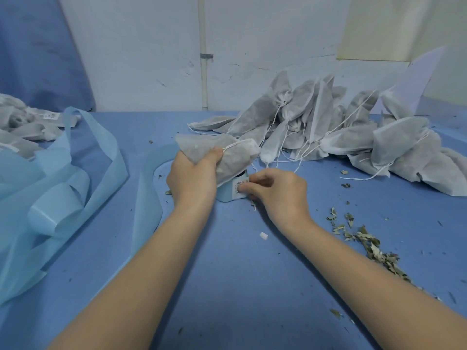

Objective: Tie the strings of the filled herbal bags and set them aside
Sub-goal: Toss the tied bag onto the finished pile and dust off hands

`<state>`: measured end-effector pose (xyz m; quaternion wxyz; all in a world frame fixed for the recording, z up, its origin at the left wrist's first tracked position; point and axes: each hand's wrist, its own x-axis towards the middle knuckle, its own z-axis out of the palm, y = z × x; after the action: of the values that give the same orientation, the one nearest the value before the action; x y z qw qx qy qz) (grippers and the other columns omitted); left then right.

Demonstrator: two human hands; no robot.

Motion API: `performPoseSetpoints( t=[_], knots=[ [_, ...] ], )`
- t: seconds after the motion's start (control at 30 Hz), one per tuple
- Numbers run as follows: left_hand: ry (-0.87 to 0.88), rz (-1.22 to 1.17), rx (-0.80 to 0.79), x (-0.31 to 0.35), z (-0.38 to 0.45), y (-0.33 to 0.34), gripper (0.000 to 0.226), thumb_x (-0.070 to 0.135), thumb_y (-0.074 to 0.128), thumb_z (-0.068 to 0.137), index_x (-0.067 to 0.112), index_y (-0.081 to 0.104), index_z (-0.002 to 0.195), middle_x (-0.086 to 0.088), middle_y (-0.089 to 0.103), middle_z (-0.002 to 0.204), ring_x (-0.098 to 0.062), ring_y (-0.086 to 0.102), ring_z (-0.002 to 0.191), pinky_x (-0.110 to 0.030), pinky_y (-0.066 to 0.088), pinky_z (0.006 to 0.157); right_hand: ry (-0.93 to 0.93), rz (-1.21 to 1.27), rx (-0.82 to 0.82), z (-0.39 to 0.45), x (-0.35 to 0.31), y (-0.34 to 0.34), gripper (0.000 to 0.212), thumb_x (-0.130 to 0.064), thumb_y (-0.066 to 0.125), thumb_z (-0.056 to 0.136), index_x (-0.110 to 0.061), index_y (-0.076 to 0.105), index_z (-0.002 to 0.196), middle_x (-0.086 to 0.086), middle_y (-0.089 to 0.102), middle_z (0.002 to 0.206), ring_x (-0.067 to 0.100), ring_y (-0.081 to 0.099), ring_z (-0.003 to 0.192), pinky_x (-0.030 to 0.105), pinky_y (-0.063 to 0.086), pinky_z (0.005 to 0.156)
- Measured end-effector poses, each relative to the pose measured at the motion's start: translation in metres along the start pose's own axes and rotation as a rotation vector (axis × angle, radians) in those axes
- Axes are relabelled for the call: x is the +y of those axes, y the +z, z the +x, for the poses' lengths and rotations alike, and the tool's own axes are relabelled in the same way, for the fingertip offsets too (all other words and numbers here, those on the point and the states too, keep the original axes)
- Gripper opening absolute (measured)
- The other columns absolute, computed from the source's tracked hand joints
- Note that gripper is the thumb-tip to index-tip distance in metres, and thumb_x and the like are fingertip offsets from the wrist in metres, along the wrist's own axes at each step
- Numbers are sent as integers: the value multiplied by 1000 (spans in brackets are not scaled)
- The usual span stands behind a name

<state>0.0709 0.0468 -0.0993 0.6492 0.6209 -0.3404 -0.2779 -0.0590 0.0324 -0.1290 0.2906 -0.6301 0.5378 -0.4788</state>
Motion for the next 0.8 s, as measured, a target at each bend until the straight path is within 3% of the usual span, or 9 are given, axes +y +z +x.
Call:
performPoseSetpoints(
  t=[0.13, 0.33, 0.5, 0.7, 0.8],
  knots=[
    [1, 10, 4, 1, -1, 0, 32, 34, 71, 79, 15, 63, 104, 2, 67, 103, -20, 61, 99, -31, 46, 83, 4, -20, 15, -2, -1, 1, 20, -20, 84, 71, -24, 66, 64, -7, 69, 65, 6, 63, 60, 10, 46, 59],
    [10, 19, 22, 1, -3, 1, 26, 37, 69, 79, 19, 59, 96, 6, 62, 95, -19, 58, 92, -26, 37, 73, -61, -127, -1, -3, -1, 3, 18, -25, 80, 77, -21, 65, 69, -14, 63, 64, -2, 56, 60, 5, 41, 62],
    [14, 11, 16, 1, -4, 1, 27, 36, 70, 79, 19, 60, 97, 7, 63, 93, -18, 59, 93, -26, 40, 71, -138, -199, -44, -9, -6, 3, 22, -23, 78, 78, -23, 60, 65, -17, 60, 62, -4, 55, 58, 3, 39, 65],
    [50, 23, 27, 0, -4, 1, 34, 36, 69, 79, 15, 62, 104, 3, 65, 100, -20, 59, 98, -27, 41, 78, -137, -212, -177, -14, -9, -4, 16, -26, 82, 72, -21, 67, 70, 5, 72, 79, 16, 66, 80, 24, 48, 80],
    [53, 19, 21, 0, -4, 0, 32, 36, 69, 79, 16, 61, 102, 4, 65, 98, -20, 60, 97, -27, 41, 79, -167, -225, -266, -15, -12, -7, 17, -31, 84, 70, -27, 67, 68, -3, 65, 75, 7, 58, 70, 21, 44, 69]
  ],
)
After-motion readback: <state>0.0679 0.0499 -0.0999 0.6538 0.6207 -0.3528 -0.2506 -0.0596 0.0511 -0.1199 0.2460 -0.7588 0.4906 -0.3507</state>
